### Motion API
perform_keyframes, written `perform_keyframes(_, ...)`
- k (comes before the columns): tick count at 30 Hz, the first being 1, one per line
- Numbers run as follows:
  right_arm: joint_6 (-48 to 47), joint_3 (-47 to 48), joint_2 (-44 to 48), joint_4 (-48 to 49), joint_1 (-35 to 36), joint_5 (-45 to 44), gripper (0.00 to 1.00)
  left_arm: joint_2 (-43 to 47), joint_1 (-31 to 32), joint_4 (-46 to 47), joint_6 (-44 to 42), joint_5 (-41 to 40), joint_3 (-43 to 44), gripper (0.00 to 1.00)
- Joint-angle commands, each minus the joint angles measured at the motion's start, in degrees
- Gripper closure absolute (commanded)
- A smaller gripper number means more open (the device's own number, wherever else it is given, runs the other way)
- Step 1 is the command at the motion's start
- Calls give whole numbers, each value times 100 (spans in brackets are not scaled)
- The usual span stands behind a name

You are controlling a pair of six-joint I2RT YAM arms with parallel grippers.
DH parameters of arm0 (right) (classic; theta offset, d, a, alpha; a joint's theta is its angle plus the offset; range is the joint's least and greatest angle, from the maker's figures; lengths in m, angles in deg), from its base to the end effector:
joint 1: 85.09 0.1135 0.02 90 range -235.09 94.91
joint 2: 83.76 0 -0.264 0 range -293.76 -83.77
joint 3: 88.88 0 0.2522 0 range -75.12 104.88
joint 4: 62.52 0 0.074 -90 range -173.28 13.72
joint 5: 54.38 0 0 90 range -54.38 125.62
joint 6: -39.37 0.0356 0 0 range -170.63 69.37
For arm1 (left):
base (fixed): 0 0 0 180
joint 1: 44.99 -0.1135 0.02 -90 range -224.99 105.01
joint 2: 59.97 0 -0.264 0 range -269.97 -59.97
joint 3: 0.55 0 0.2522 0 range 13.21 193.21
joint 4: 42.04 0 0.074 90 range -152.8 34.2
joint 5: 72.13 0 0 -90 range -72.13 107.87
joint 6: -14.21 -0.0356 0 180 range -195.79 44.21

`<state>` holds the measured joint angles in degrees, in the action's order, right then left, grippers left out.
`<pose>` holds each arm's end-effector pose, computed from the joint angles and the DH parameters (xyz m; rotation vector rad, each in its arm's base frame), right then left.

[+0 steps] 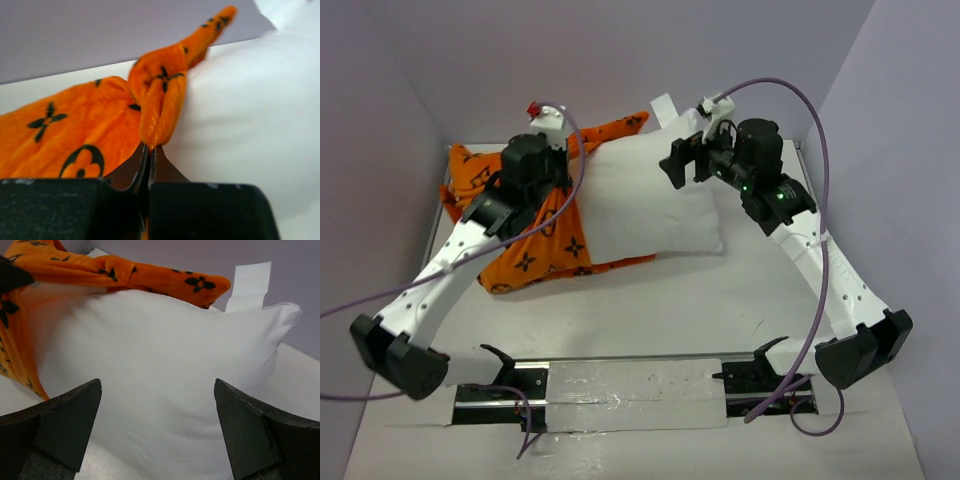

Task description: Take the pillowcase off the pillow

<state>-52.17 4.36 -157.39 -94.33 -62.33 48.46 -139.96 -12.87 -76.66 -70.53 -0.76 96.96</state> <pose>0.2638 0.1193 0.4285 -0.5371 1.7203 0.4652 0.2750 -0.1592 0.4177 0.2108 1.8438 -0.1498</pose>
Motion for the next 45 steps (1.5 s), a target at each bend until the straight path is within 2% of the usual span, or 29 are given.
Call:
perform_keyframes(1, -776, 891, -291, 74, 201, 623, 0, 1227, 22, 1523, 449, 105, -515, 100)
perform_keyframes(5, -2223, 1481, -819, -663, 816, 729, 0, 2135, 58, 1682, 784, 553, -1499, 100)
perform_keyframes(7, -2709, 2058, -1283, -1023, 1089, 877, 0, 2478, 66, 1621, 898, 536, -1668, 100)
perform_keyframes(8, -3103, 2323, -1495, -1591, 1151, 1156, 0, 2566, 75, 1577, 933, 510, -1773, 100)
perform_keyframes(11, -3474, 3562, -2549, -2839, 1406, 1256, 0, 2786, 93, 1489, 1108, 544, -1888, 100)
perform_keyframes(14, -3685, 4399, -3481, -3512, 1766, 976, 0, 2866, 136, 1410, 1144, 685, -1897, 100)
perform_keyframes(18, -4125, 4629, -4045, -3811, 2161, 798, 0, 2927, 233, 1330, 1162, 607, -1932, 100)
perform_keyframes(22, -4407, 4436, -4195, -4100, 2338, 1455, 0, 2919, 304, 1287, 1153, 440, -1923, 100)
perform_keyframes(26, -4048, 4076, -4221, -4094, 2355, 1555, 1, 2857, 313, 1260, 1127, 299, -1836, 100)
perform_keyframes(27, -3864, 3849, -4239, -4024, 2347, 1494, 4, 2866, 321, 1277, 1127, 238, -1835, 100)
perform_keyframes(29, -3574, 3698, -4292, -4093, 2347, 1345, 33, 2866, 321, 1313, 1153, 10, -1870, 100)
perform_keyframes(30, -3198, 3523, -4283, -4032, 2347, 1205, 70, 2866, 313, 1356, 1197, -357, -1897, 100)
perform_keyframes(31, -2977, 3391, -4231, -3919, 2347, 1020, 91, 2857, 321, 1400, 1249, -560, -1975, 100)
perform_keyframes(32, -2749, 3198, -4126, -3700, 2338, 749, 100, 2822, 321, 1435, 1328, -763, -2011, 100)
perform_keyframes(34, -2291, 2294, -3442, -2761, 2347, 318, 100, 2664, 313, 1594, 1399, -1457, -2099, 100)
perform_keyframes(36, -1913, 1366, -2497, -1883, 2373, -1007, 100, 2341, 313, 1629, 1504, -1800, -2073, 100)
perform_keyframes(37, -1685, 1055, -2125, -991, 2373, -1551, 100, 2208, 295, 1551, 1548, -2054, -1968, 100)
perform_keyframes(39, -1761, 255, -1073, -300, 2373, -2561, 100, 1742, 164, 1463, 1846, -2276, -1845, 100)
perform_keyframes(41, -1946, -421, -71, 510, 2355, -2760, 100, 1295, -318, 1287, 2145, -1812, -1651, 100)
perform_keyframes(43, -2069, -696, 434, 958, 2321, -3181, 100, 1039, -827, 1304, 2312, -1652, -1607, 100)
perform_keyframes(45, -2000, -689, 796, 908, 2224, -3890, 100, 670, -1224, 1269, 2409, -1591, -1529, 100)
